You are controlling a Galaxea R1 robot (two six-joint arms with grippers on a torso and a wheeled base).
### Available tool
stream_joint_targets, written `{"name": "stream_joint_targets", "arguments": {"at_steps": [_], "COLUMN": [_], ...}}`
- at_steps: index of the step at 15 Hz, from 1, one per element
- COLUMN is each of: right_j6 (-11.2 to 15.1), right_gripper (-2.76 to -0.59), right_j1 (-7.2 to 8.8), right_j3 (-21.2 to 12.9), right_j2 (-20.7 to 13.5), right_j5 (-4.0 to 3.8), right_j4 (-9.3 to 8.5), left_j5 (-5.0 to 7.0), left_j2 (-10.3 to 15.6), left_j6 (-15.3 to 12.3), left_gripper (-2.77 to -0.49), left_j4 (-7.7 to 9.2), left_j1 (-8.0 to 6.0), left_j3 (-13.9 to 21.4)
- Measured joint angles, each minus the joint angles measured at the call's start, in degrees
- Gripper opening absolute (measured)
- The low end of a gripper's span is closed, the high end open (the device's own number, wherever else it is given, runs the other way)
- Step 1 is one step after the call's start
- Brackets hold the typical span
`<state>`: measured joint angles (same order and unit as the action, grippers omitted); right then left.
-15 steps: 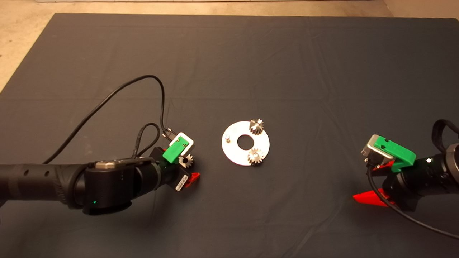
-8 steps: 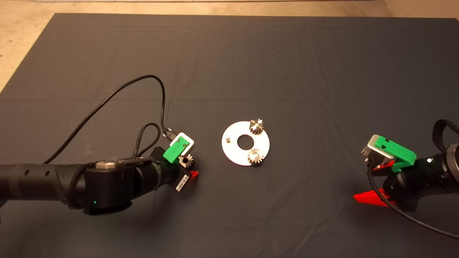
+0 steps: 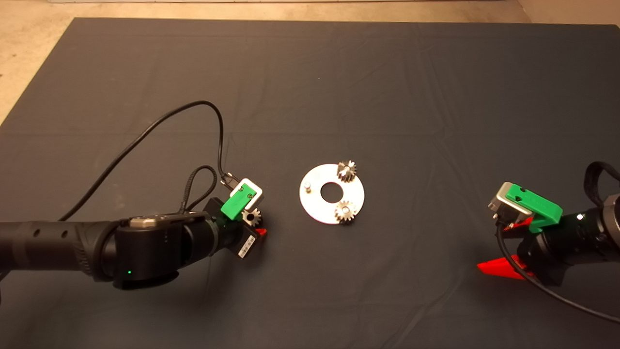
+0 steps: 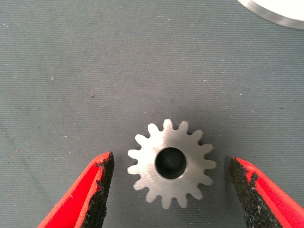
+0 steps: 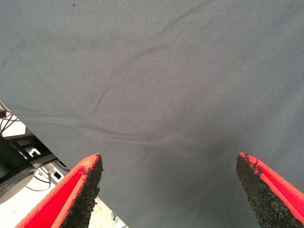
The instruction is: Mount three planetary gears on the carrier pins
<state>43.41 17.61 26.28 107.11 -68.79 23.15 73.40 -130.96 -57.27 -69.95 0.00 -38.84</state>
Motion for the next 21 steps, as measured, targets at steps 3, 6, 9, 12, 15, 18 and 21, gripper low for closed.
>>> {"name": "stream_joint_targets", "arguments": {"at_steps": [3, 6, 9, 12, 15, 18, 21], "right_j6": [0.0, 0.0, 0.0, 0.0, 0.0, 0.0, 0.0], "right_gripper": [-1.29, -1.29, -1.29, -1.29, -1.29, -1.29, -1.29], "right_j1": [0.01, 0.02, 0.02, 0.02, 0.02, 0.02, 0.02], "right_j3": [0.0, 0.0, 0.0, 0.0, -0.1, -0.2, -0.2], "right_j2": [0.0, 0.0, 0.0, 0.0, -0.4, -0.5, -0.5], "right_j5": [0.0, 0.0, 0.0, 0.0, 0.0, 0.02, 0.03], "right_j4": [0.0, 0.0, 0.0, 0.0, 0.0, 0.0, 0.0], "left_j5": [-0.02, -0.05, -0.13, -0.15, -0.26, -0.33, -0.13], "left_j2": [0.0, 0.0, 0.0, 0.0, 0.0, 0.0, 0.0], "left_j6": [0.0, 0.0, 0.0, 0.0, 0.0, 0.0, 0.0], "left_gripper": [-1.7, -1.72, -1.88, -2.02, -2.02, -2.02, -2.15], "left_j4": [-0.09, -0.15, -0.59, -0.59, -0.77, -1.08, -2.52], "left_j1": [0.0, -0.02, -0.02, 0.0, 0.29, 0.77, 1.4], "left_j3": [-0.1, -0.1, -0.1, -0.1, -0.1, -0.1, -0.1]}}
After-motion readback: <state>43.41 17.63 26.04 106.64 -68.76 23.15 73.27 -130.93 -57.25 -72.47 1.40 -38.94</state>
